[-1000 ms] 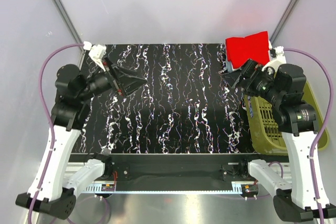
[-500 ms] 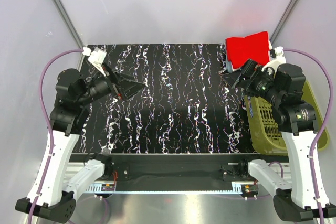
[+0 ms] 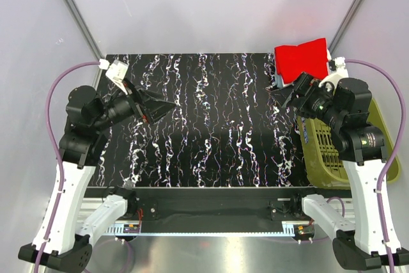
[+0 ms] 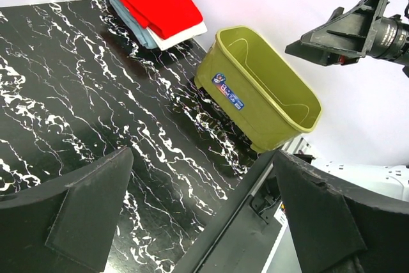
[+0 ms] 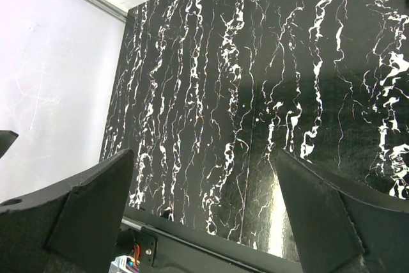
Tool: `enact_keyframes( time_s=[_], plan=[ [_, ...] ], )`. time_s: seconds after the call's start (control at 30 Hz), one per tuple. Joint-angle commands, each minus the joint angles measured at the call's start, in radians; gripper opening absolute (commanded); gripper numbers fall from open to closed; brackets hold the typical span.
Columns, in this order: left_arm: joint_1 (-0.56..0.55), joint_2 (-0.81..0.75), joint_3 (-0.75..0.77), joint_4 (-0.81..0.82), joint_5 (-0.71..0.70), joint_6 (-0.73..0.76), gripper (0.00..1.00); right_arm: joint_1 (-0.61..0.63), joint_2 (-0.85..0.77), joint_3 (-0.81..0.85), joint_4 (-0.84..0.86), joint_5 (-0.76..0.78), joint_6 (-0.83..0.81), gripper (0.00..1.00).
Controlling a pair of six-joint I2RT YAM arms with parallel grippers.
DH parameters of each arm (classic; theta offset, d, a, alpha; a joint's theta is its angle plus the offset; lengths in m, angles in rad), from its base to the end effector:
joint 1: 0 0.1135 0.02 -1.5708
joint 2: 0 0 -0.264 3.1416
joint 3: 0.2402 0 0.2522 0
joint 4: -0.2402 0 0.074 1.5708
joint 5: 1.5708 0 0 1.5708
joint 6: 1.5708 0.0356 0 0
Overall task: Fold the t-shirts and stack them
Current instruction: Neatly place the folded tshirt to the corner
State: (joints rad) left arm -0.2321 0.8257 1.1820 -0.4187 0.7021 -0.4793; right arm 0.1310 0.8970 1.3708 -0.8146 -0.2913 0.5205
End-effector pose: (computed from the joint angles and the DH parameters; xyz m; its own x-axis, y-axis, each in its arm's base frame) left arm 0.1413 -0.0570 0.4429 -0.4241 -0.2615 -0.8670 0.6844 0.5343 -0.4960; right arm 0.1452 0.0294 0.4488 -0.4832 0.4168 -0.7699 -0.1766 0.8149 0.5520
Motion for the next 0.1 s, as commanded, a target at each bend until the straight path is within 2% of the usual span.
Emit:
enact_keyframes(
  time_s=[0.0, 0.07],
  plan=[
    [0.004, -0.013, -0.002, 0.021, -0.012, 0.014, 0.99, 0.002, 0.002, 0.024, -0.017, 0.014, -0.014, 1.00],
    [0.004, -0.014, -0.004, 0.020, -0.015, 0.018, 0.99, 0.004, -0.003, 0.025, -0.014, 0.018, -0.022, 1.00]
  ],
)
